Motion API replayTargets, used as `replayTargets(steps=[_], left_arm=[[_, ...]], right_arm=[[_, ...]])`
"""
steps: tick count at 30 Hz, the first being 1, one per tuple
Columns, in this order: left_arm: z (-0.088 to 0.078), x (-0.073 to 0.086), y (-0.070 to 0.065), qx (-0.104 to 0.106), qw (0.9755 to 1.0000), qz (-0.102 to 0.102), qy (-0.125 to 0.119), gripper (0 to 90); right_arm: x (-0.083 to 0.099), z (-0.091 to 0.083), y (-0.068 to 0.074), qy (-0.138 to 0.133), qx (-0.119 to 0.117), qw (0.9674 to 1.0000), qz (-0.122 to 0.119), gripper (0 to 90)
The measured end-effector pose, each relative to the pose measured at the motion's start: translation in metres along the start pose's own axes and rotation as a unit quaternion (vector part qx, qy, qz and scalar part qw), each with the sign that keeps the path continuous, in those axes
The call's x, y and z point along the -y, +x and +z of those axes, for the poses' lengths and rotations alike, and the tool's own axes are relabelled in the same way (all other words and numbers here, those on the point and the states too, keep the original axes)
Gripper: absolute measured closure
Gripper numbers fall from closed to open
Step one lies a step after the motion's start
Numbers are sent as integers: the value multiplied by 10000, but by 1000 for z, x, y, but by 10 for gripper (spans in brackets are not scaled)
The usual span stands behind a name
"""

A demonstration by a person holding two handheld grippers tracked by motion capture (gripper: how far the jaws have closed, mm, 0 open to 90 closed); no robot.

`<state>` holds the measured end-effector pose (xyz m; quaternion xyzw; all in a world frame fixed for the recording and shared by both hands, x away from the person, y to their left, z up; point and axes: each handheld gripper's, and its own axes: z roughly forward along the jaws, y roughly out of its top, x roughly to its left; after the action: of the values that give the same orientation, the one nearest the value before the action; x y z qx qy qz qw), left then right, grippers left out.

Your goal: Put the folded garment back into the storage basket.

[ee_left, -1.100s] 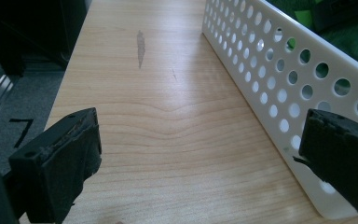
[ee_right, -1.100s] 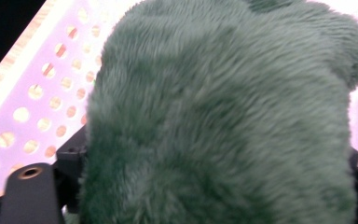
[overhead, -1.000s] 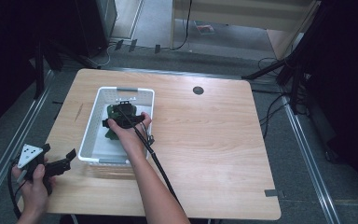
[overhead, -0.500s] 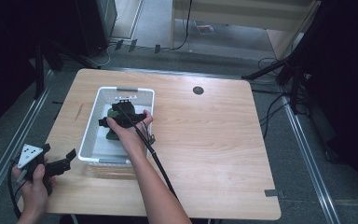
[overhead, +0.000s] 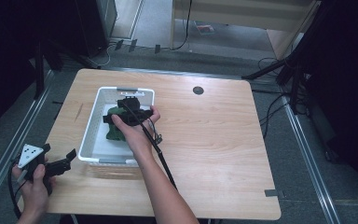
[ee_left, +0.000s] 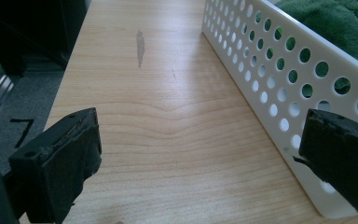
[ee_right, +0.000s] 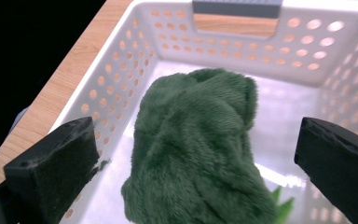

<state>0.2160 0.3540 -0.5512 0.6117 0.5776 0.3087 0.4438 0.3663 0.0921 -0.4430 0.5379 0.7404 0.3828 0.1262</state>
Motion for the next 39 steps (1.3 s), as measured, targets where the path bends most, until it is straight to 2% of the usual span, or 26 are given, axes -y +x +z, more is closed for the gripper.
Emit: replayTargets(steps=[9,27,39], left_arm=[[0,0,0,2,10000,14,17,0],[0,0,0,-6,10000,5,12,0],[0,0,0,-17,10000,-4,10,0]], right_arm=[[0,-20,-24,-143,101,9998,74,0],[14,-51,-96,-285,489,9979,321,0],[28,-63,-134,-281,675,9962,481,0]])
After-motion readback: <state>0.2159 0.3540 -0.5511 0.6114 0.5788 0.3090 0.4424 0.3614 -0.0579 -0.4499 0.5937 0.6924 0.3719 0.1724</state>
